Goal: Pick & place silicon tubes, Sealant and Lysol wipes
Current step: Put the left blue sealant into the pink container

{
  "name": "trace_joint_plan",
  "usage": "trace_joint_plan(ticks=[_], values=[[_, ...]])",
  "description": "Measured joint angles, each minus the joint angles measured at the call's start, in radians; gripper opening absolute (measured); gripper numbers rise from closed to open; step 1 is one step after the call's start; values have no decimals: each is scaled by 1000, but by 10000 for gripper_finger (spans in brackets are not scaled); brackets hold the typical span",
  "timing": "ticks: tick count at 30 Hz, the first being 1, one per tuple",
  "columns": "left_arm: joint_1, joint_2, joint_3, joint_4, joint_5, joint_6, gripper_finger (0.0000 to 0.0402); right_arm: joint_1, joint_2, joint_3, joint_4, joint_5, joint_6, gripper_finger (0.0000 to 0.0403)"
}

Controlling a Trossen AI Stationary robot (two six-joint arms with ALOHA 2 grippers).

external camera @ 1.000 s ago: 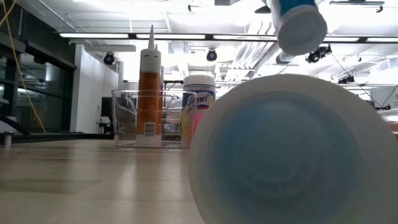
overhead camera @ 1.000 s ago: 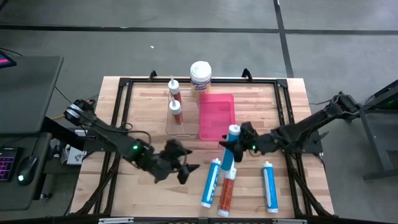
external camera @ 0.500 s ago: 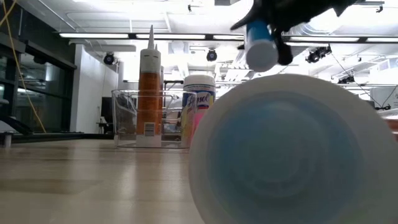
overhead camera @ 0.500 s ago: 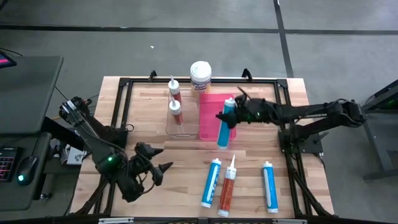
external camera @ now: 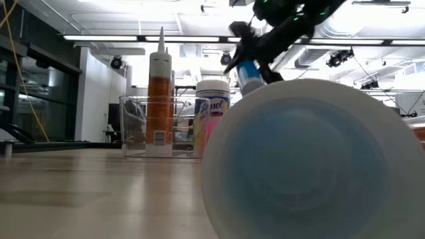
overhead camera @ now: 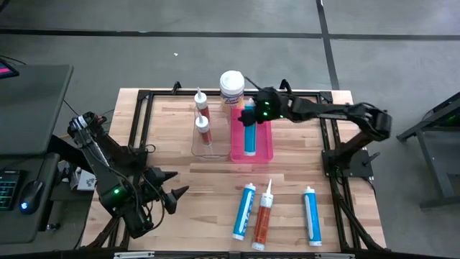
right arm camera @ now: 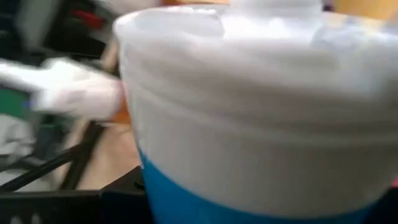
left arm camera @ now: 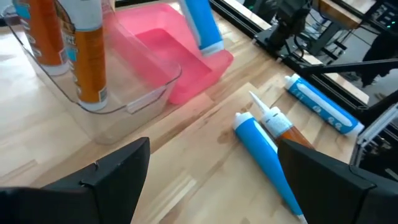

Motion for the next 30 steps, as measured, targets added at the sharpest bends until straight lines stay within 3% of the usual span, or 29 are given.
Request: trace_joint_plan(ticks=[8,16,30], values=[[1,0,0,11,-6,-21,346,0,159,129,-100,17,104,189],[1,0,0,11,-7,-23,346,-19,193,126,-150,73,146,189],[2,0,-1,17,-9,-55,346,-15,266,123,-175,44,206,189]])
